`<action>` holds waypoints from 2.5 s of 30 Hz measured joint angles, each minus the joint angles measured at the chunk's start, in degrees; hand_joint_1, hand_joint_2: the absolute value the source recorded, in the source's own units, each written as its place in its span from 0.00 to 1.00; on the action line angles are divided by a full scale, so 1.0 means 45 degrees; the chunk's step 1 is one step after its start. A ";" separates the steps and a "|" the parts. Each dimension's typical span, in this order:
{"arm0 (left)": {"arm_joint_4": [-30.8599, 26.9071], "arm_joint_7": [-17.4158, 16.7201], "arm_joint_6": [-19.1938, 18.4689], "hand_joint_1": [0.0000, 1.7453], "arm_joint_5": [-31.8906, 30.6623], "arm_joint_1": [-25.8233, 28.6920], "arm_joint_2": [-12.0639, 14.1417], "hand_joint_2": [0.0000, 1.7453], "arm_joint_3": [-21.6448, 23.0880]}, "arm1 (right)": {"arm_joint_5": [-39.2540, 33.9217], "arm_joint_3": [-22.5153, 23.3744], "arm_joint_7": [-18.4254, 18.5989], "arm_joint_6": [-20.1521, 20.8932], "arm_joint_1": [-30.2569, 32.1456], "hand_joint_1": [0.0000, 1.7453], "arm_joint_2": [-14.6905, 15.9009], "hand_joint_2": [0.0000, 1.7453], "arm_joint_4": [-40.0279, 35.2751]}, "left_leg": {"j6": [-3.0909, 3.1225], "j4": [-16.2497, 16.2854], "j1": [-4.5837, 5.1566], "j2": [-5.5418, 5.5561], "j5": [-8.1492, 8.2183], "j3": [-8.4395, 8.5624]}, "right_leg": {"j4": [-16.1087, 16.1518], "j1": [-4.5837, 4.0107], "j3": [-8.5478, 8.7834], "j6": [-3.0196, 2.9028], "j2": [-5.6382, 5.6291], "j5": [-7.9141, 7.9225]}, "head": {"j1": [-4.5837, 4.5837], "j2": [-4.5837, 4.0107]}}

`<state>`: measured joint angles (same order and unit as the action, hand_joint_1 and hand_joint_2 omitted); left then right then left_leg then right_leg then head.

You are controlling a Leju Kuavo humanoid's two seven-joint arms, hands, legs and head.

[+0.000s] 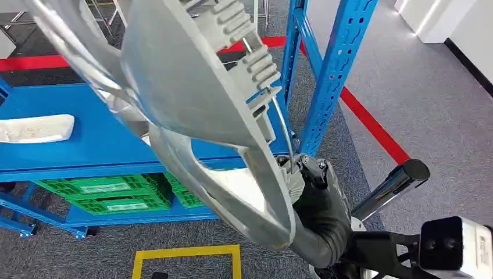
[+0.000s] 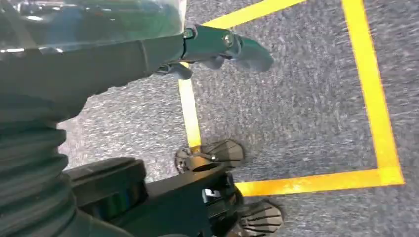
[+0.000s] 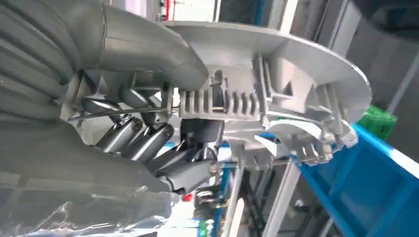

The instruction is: Take the parts from the cabinet and place them on the table.

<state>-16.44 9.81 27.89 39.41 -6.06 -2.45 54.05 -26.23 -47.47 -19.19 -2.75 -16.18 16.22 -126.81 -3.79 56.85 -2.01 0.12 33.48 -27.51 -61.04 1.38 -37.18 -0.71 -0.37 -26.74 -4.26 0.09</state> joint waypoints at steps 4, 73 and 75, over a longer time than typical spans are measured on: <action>0.0005 0.0000 0.0000 0.00 0.0044 -0.0011 0.0000 1.00 0.0029 | 0.0005 0.0010 0.0000 -0.0019 0.0001 1.00 0.0000 1.00 -0.0010 | 0.0038 0.3159 0.0080 -0.0006 0.1443 -0.1551 | 0.0019 -0.0094 0.0109 -0.0208 0.0041 -0.0097 | 0.0176 0.0000; 0.0044 0.0253 -0.0097 0.00 0.0792 0.0026 0.0136 1.00 0.0277 | -0.0180 0.0394 0.0195 -0.1103 0.0849 1.00 0.0233 1.00 -0.0024 | 0.0490 -0.0304 0.0448 0.0025 -0.0059 0.0649 | 0.0324 -0.0264 0.0145 -0.0098 0.0191 0.0367 | 0.0268 0.0000; 0.0044 0.0253 -0.0092 0.00 0.0840 0.0036 0.0131 1.00 0.0282 | -0.0209 0.0399 0.0199 -0.1117 0.0866 1.00 0.0233 1.00 -0.0024 | 0.0595 -0.0289 0.0539 0.0027 -0.0167 0.0535 | 0.0432 -0.0185 0.0075 0.0040 0.0218 0.0622 | 0.0277 0.0000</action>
<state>-16.24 10.95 27.47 43.19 -5.90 -1.86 55.32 -27.17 -45.68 -18.29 -7.78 -12.28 17.27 -126.92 -1.12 55.54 0.42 0.25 32.73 -25.10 -59.10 0.55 -36.84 -0.53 0.61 -23.94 -3.02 0.09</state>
